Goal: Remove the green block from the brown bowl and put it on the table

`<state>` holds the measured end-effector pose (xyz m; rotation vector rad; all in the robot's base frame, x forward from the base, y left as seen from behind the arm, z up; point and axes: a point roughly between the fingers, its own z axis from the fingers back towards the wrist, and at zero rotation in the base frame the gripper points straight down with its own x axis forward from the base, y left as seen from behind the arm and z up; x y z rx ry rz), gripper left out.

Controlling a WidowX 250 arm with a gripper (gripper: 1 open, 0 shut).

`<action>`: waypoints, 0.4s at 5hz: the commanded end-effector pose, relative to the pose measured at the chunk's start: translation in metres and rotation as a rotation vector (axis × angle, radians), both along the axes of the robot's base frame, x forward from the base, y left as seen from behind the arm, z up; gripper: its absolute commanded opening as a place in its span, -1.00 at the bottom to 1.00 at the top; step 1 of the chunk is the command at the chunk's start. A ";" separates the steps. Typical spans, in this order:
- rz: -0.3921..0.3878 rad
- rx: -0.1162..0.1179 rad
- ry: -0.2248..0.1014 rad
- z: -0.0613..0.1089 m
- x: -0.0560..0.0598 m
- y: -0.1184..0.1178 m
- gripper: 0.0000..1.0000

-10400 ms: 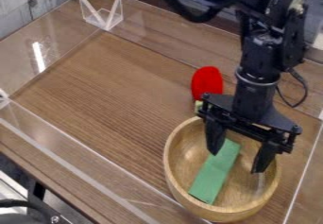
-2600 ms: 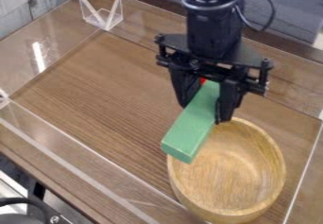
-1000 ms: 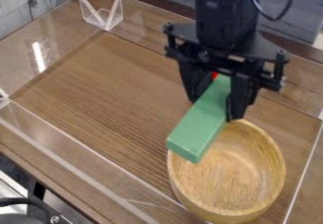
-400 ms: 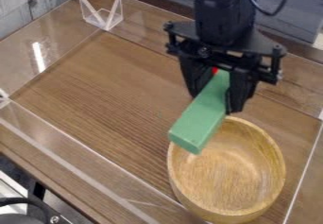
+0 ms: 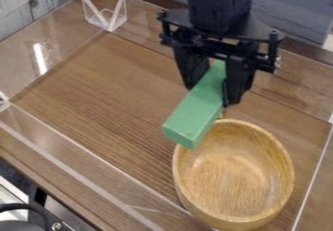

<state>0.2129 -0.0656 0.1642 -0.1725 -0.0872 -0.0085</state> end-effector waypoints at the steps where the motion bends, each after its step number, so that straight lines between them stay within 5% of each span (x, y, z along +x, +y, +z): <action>1: -0.011 -0.011 -0.056 0.019 0.008 -0.009 -1.00; 2: -0.019 0.005 -0.055 0.014 0.007 0.017 -1.00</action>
